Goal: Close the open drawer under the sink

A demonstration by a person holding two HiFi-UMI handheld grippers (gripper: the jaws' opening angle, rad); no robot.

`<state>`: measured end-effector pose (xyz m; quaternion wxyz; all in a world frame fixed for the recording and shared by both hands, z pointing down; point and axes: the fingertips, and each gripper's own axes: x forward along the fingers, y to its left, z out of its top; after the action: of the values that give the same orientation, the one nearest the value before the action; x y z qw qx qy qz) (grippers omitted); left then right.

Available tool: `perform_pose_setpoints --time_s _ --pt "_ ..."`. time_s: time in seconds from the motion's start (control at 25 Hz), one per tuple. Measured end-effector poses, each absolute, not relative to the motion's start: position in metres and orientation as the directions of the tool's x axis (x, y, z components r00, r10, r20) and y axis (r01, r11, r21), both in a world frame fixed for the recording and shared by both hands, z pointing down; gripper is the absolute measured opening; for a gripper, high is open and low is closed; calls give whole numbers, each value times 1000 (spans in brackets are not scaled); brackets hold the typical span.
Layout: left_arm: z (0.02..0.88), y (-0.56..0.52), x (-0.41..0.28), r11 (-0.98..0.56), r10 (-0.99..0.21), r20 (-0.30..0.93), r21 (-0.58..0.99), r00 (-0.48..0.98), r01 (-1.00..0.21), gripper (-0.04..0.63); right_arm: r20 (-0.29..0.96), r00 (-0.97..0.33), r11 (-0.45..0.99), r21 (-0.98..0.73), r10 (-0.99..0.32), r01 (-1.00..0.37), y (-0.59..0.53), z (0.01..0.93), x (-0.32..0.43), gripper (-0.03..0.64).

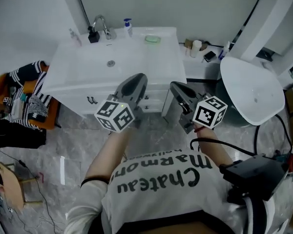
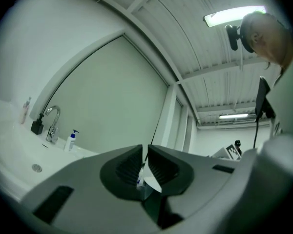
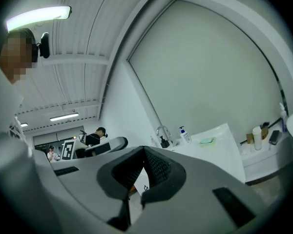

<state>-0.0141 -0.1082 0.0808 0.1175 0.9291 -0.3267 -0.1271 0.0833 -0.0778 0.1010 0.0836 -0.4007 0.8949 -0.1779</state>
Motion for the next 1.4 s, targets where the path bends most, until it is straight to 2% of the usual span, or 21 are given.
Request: perform_pose_setpoints --time_s 0.32,0.6,0.92,1.4 --pt "72 -92 -32 -747 -650 -164 321 742 -582 38 97 -693 633 -331 -714 -700 -80 111 74 12" --pt "95 -80 -39 -722 -676 -70 266 734 -639 38 159 -682 609 -337 -714 -717 -82 138 83 12" --pt "121 -85 -29 -702 -681 2 284 732 -653 38 150 -680 602 -358 -718 -714 -93 142 94 12" --pt "128 -85 -20 -700 -681 17 281 732 -657 38 161 -694 608 -373 -702 -701 -92 150 97 12"
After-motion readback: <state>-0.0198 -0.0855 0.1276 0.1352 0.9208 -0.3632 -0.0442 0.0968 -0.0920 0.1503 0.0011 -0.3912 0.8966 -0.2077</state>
